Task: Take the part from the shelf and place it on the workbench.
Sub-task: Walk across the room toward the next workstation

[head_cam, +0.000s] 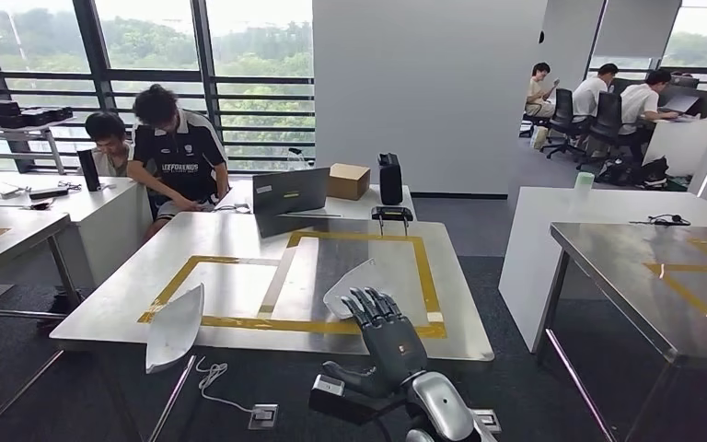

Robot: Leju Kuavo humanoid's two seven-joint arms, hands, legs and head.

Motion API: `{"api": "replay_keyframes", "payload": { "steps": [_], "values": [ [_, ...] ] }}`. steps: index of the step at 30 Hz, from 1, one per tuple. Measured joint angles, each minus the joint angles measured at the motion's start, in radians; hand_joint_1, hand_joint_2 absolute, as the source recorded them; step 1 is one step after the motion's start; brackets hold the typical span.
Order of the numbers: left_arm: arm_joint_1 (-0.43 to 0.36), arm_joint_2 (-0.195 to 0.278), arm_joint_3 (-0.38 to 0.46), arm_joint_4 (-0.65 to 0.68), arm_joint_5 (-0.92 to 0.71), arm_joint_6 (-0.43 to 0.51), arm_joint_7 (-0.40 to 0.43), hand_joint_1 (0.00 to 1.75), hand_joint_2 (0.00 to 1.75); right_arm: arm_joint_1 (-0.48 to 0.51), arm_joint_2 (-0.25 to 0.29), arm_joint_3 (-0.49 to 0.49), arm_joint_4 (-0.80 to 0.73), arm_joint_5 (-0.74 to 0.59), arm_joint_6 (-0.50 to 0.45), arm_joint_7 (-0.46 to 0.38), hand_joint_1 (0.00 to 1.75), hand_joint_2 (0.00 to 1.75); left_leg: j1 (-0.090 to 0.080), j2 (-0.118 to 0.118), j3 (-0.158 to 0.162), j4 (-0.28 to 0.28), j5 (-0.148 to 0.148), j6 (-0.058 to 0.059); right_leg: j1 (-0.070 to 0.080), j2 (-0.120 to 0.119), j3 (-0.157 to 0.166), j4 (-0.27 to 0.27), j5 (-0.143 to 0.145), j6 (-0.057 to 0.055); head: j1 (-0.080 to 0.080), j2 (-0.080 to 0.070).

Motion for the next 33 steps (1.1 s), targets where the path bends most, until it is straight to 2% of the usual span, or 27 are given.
{"api": "replay_keyframes", "payload": {
  "steps": [2,3,4,6,7,8,9,10,11,13,14,15,17,18,19,20,22,23,24,25,26,27,28,29,30,32,33],
  "values": [
    [0.001,0.002,0.000,0.000,-0.001,0.000,-0.001,0.00,1.75,0.003,-0.002,0.000,0.002,0.001,-0.001,0.000,0.00,0.00,-0.004,0.002,-0.017,0.002,0.014,0.029,-0.004,0.001,-0.009,0.001,0.010,0.011,0.001,0.000],
    [0.002,0.003,0.000,0.000,-0.001,0.000,-0.001,0.00,1.75,0.005,-0.003,0.000,0.003,0.001,-0.001,0.000,0.00,0.00,-0.005,0.003,-0.026,0.001,0.024,0.041,-0.007,0.002,-0.017,0.014,-0.007,0.016,0.001,0.000],
    [0.002,0.004,0.000,0.000,-0.002,0.000,0.000,0.00,1.75,0.007,-0.004,0.000,0.004,0.001,-0.001,0.000,0.00,0.00,-0.006,0.005,-0.038,0.000,0.035,0.052,-0.008,0.003,-0.032,0.046,-0.042,0.020,0.001,0.000],
    [0.002,0.006,0.000,0.000,-0.002,0.000,-0.001,0.00,1.75,0.009,-0.006,0.000,0.006,0.001,-0.002,0.001,0.00,0.00,-0.010,0.006,-0.067,0.000,0.059,0.064,-0.007,0.005,-0.068,0.167,-0.143,0.021,0.002,0.000],
    [0.002,0.007,0.000,0.000,-0.002,0.000,0.000,0.00,1.75,0.010,-0.006,0.000,0.006,0.001,-0.002,0.001,0.00,0.00,-0.014,0.007,-0.083,0.001,0.071,0.068,-0.005,0.006,-0.082,0.231,-0.179,0.018,0.002,0.000],
    [0.002,0.007,0.000,0.000,-0.003,0.000,0.000,0.00,1.75,0.013,-0.006,0.000,0.006,0.001,-0.002,0.000,0.00,0.00,-0.017,0.007,-0.100,0.001,0.084,0.070,-0.002,0.007,-0.084,0.276,-0.193,0.014,0.002,0.000],
    [0.002,0.007,0.000,0.000,-0.003,0.000,0.000,0.00,1.75,0.015,-0.006,0.000,0.006,0.001,-0.002,0.000,0.00,0.00,-0.020,0.007,-0.116,0.001,0.096,0.072,0.003,0.009,-0.070,0.291,-0.185,0.007,0.003,0.000],
    [0.002,0.007,0.000,0.000,-0.003,0.000,0.000,0.00,1.75,0.016,-0.006,0.000,0.006,0.001,-0.002,0.000,0.00,0.00,-0.021,0.007,-0.130,0.002,0.107,0.073,0.009,0.010,-0.038,0.270,-0.163,-0.001,0.004,0.000],
    [0.002,0.006,0.000,0.000,-0.003,0.000,0.000,0.00,1.75,0.016,-0.006,0.000,0.006,0.001,-0.002,0.000,0.00,0.00,-0.022,0.007,-0.142,0.002,0.118,0.073,0.019,0.011,0.013,0.216,-0.140,-0.011,0.007,0.000],
    [0.001,0.003,0.000,0.000,-0.004,0.000,0.000,0.00,1.75,0.007,-0.006,0.001,0.004,0.001,-0.002,0.000,0.00,0.00,-0.020,0.009,-0.157,0.000,0.138,0.068,0.036,0.010,0.117,0.076,-0.142,-0.035,0.011,0.000],
    [0.000,0.000,0.000,0.001,-0.004,0.000,-0.001,0.00,1.75,0.001,-0.006,0.001,0.003,0.000,-0.003,0.000,0.00,0.00,-0.018,0.011,-0.160,-0.004,0.149,0.064,0.043,0.009,0.149,0.024,-0.150,-0.044,0.013,0.000],
    [-0.001,-0.002,0.000,0.001,-0.005,-0.001,-0.002,0.00,1.75,-0.005,-0.006,0.001,0.002,0.000,-0.003,0.000,0.00,0.00,-0.014,0.013,-0.162,-0.010,0.160,0.058,0.047,0.009,0.161,-0.006,-0.158,-0.050,0.014,0.000],
    [-0.001,-0.004,0.000,0.002,-0.005,-0.002,-0.002,0.00,1.75,-0.008,-0.006,0.001,0.002,0.000,-0.002,0.000,0.00,0.00,-0.011,0.014,-0.161,-0.024,0.179,0.047,0.047,0.007,0.161,-0.033,-0.133,-0.056,0.016,0.000],
    [-0.001,-0.003,0.000,0.002,-0.005,-0.002,-0.002,0.00,1.75,-0.007,-0.005,0.001,0.003,0.000,-0.002,0.000,0.00,0.00,-0.012,0.013,-0.164,-0.024,0.173,0.042,0.044,0.005,0.160,-0.047,-0.118,-0.058,0.017,0.001],
    [-0.001,-0.003,0.000,0.002,-0.005,-0.002,-0.002,0.00,1.75,-0.006,-0.005,0.001,0.003,0.000,-0.001,0.000,0.00,0.00,-0.014,0.011,-0.171,-0.007,0.146,0.037,0.039,0.003,0.157,-0.061,-0.099,-0.058,0.017,0.001],
    [0.000,-0.002,0.000,0.002,-0.005,-0.002,-0.002,0.00,1.75,-0.004,-0.005,0.001,0.003,0.000,-0.001,0.000,0.00,0.00,-0.014,0.009,-0.182,0.031,0.102,0.033,0.033,0.002,0.150,-0.070,-0.083,-0.056,0.017,0.001],
    [0.000,0.000,0.000,0.002,-0.005,-0.002,-0.002,0.00,1.75,-0.002,-0.005,0.001,0.004,0.000,-0.001,0.001,0.00,0.00,-0.010,0.007,-0.205,0.147,0.011,0.019,0.026,0.001,0.122,-0.070,-0.058,-0.052,0.017,0.001],
    [0.000,0.001,0.000,0.002,-0.005,-0.002,-0.002,0.00,1.75,0.000,-0.005,0.001,0.004,0.000,-0.001,0.001,0.00,0.00,-0.006,0.007,-0.209,0.197,-0.006,0.011,0.022,0.000,0.106,-0.067,-0.048,-0.048,0.017,0.001],
    [0.000,0.002,0.000,0.002,-0.005,-0.002,-0.002,0.00,1.75,0.002,-0.005,0.002,0.004,0.000,0.000,0.001,0.00,0.00,0.000,0.007,-0.201,0.223,0.000,0.002,0.017,-0.001,0.088,-0.062,-0.039,-0.042,0.017,0.001],
    [0.000,0.003,0.000,0.002,-0.005,-0.002,-0.002,0.00,1.75,0.003,-0.005,0.002,0.004,0.000,0.001,0.001,0.00,0.00,0.006,0.007,-0.180,0.219,0.021,-0.007,0.011,-0.002,0.070,-0.055,-0.031,-0.035,0.017,0.001],
    [-0.001,0.004,0.000,0.002,-0.005,-0.002,-0.002,0.00,1.75,0.004,-0.005,0.002,0.004,0.000,0.002,0.001,0.00,0.00,0.013,0.008,-0.144,0.185,0.044,-0.017,0.004,-0.002,0.051,-0.044,-0.024,-0.028,0.017,0.001],
    [-0.001,0.002,0.000,0.003,-0.005,-0.002,-0.002,0.00,1.75,0.003,-0.005,0.002,0.004,0.000,0.003,0.001,0.00,0.00,0.018,0.009,-0.100,0.133,0.046,-0.031,-0.001,-0.002,0.031,-0.031,-0.020,-0.020,0.017,0.001],
    [-0.002,0.002,0.000,0.002,-0.005,-0.003,-0.002,0.00,1.75,0.003,-0.006,0.002,0.003,-0.001,0.005,0.001,0.00,0.00,0.020,0.007,-0.062,0.082,0.038,-0.034,-0.003,-0.002,0.014,-0.016,-0.016,-0.013,0.018,0.001],
    [-0.003,0.001,0.000,0.003,-0.005,-0.003,-0.003,0.00,1.75,0.003,-0.006,0.002,0.003,-0.001,0.007,0.002,0.00,0.00,0.020,0.006,-0.037,0.044,0.022,-0.031,-0.004,-0.001,0.001,-0.002,-0.013,-0.006,0.019,0.001],
    [-0.003,0.000,0.000,0.003,-0.005,-0.004,-0.003,0.00,1.75,0.003,-0.006,0.003,0.003,-0.001,0.009,0.002,0.00,0.00,0.017,0.004,-0.028,0.024,0.007,-0.023,-0.003,-0.001,-0.008,0.007,-0.008,-0.001,0.020,0.001],
    [0.000,0.002,0.000,0.002,-0.005,-0.005,-0.004,0.00,1.75,0.009,-0.007,0.003,0.005,-0.001,0.013,0.003,0.00,0.00,0.013,0.004,-0.037,0.021,0.012,0.006,-0.005,0.000,-0.015,0.013,0.002,0.005,0.021,0.001],
    [0.001,0.003,0.000,0.002,-0.005,-0.005,-0.005,0.00,1.75,0.014,-0.008,0.003,0.006,-0.002,0.015,0.004,0.00,0.00,0.010,0.004,-0.044,0.023,0.020,0.019,-0.008,0.001,-0.020,0.019,-0.008,0.007,0.021,0.001]
  ]
}}
